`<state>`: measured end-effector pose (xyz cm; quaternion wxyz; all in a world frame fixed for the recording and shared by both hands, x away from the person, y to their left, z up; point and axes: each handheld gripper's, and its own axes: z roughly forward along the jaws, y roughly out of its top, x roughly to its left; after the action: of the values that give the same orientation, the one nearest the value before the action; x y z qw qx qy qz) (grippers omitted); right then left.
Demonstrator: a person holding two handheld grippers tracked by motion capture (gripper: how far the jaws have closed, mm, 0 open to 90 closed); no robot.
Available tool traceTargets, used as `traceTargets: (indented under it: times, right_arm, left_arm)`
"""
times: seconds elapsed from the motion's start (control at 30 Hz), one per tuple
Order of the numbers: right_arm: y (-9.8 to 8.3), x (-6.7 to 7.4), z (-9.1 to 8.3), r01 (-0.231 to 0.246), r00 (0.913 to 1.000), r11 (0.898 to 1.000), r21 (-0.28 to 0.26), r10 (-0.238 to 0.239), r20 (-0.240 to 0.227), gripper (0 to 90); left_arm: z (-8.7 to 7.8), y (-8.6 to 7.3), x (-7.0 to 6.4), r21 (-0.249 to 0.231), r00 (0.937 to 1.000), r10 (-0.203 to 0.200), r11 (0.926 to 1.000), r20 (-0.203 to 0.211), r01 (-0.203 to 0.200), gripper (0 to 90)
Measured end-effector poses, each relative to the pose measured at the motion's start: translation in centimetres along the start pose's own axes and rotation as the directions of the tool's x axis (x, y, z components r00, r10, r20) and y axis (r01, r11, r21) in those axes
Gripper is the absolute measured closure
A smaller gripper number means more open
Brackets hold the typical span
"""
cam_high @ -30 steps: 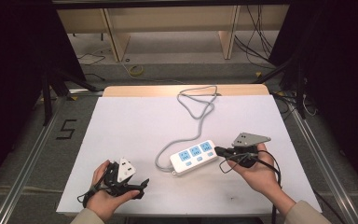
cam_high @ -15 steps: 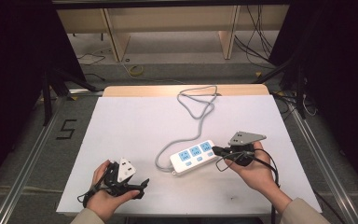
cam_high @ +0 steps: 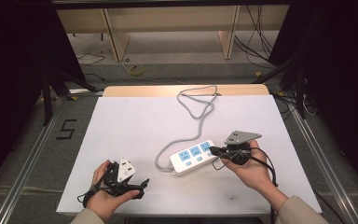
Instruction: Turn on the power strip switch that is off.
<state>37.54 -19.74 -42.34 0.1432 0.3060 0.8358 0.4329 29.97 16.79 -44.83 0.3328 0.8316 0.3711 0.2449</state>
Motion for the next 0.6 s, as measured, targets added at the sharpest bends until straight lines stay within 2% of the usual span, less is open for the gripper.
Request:
traceTargets:
  times: [0.6]
  right_arm:
    - [0.33,0.22,1.03,-0.003,1.0,0.999,0.035,0.004,-0.005,90.0]
  left_arm:
    - [-0.01,0.03,-0.03,-0.003,1.0,0.001,1.0,0.0,-0.001,13.3]
